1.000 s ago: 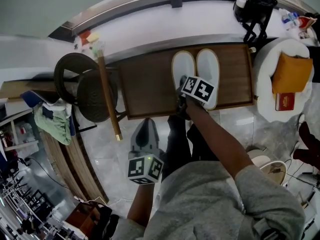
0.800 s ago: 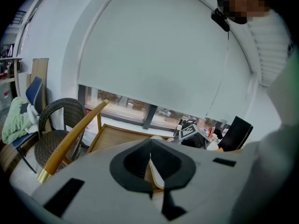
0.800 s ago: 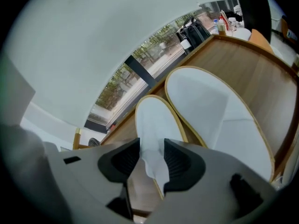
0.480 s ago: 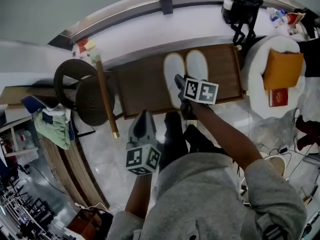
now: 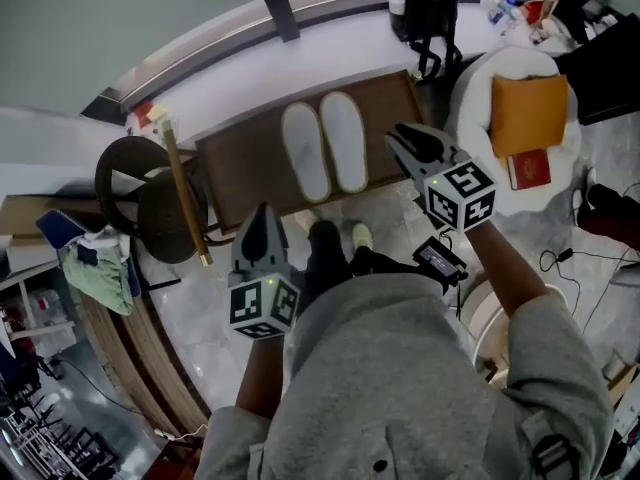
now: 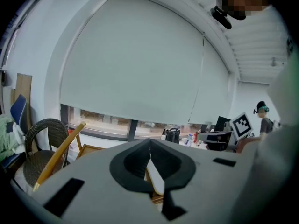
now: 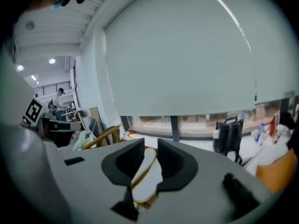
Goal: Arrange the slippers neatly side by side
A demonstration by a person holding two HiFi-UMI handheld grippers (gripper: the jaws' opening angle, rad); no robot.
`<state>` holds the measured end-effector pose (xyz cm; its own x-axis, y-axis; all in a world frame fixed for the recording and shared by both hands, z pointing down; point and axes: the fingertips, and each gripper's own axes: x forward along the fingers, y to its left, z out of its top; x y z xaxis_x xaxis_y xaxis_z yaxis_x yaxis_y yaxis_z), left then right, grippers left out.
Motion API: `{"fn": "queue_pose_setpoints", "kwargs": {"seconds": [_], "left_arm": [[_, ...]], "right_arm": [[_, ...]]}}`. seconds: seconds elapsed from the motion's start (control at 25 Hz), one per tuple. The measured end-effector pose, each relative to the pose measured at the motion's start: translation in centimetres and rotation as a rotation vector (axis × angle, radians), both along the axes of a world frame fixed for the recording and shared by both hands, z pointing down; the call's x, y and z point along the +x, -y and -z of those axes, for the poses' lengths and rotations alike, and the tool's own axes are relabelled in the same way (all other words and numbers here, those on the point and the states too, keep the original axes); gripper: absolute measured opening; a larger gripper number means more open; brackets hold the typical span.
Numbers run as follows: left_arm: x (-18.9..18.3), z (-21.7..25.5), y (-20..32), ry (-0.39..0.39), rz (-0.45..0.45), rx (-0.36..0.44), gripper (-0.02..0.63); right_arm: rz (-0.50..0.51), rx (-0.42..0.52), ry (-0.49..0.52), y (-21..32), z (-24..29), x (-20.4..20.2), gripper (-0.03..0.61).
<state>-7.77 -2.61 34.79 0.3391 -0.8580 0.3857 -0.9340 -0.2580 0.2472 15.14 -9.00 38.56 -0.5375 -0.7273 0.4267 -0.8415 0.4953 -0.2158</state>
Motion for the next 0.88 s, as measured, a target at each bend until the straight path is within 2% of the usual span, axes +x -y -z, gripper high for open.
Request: {"fn": "queue_pose_setpoints", "kwargs": {"seconds": [0.12, 0.28, 0.52, 0.88], "left_arm": [[1.6, 1.9, -1.3, 0.007, -0.025, 0.043, 0.014], [2.9, 3.0, -2.8, -0.01, -0.023, 0.072, 0.014], [4.5, 4.2, -5.0, -0.001, -0.028, 0.104, 0.014], [4.7, 4.9, -6.4, 0.011, -0.027, 0.114, 0.014]], "right_arm": [[-0.021, 0.115, -0.096, -3.1, 3.4, 4.3, 0.049], [-0.028, 0.2, -0.177, -6.7, 6.0, 7.3, 0.044], [-0.136, 0.197, -0.081, -10.0, 6.6, 9.2, 0.04], [-0.151, 0.237, -0.01, -10.9, 7.2, 8.0, 0.04]]}}
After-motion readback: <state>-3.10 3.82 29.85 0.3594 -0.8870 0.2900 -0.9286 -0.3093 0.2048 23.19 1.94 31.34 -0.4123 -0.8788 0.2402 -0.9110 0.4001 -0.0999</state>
